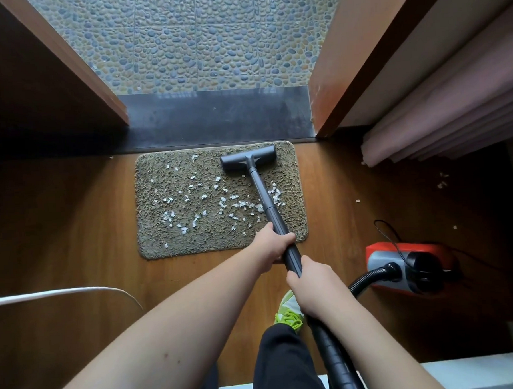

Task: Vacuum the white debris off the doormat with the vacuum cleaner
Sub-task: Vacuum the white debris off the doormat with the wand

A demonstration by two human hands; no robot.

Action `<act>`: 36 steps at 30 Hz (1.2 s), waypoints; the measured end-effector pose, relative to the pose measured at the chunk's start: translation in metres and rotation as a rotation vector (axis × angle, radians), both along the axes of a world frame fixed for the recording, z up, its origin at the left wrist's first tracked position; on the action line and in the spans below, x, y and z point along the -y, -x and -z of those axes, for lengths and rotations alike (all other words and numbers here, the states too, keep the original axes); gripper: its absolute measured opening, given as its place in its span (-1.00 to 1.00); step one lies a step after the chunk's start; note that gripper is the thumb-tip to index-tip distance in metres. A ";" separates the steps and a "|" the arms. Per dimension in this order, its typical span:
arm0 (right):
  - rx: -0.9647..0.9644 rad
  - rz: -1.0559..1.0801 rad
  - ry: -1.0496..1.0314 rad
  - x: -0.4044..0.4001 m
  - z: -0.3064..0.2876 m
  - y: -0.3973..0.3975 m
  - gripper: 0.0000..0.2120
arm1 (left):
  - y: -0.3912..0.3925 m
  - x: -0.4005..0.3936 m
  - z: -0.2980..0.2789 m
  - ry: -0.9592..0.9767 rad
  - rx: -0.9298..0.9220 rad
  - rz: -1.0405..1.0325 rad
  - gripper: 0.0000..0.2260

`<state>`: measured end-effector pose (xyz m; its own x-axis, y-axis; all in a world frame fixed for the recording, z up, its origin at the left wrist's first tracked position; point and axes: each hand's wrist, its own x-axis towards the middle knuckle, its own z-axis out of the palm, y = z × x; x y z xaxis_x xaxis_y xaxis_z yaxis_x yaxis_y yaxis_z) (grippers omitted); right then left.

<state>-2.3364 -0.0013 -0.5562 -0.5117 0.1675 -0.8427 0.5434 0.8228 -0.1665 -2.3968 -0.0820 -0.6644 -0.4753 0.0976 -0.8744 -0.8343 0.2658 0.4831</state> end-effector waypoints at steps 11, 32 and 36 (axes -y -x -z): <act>0.012 0.008 0.008 -0.005 -0.006 -0.022 -0.84 | -0.024 -0.002 -0.003 -0.047 0.047 -0.009 -0.80; 0.047 0.025 0.012 -0.012 -0.017 -0.068 -0.62 | -0.070 -0.005 -0.006 -0.026 0.132 0.101 -0.37; 0.066 0.042 0.015 -0.012 -0.019 -0.077 -0.59 | -0.080 -0.006 -0.005 -0.031 0.142 0.102 -0.30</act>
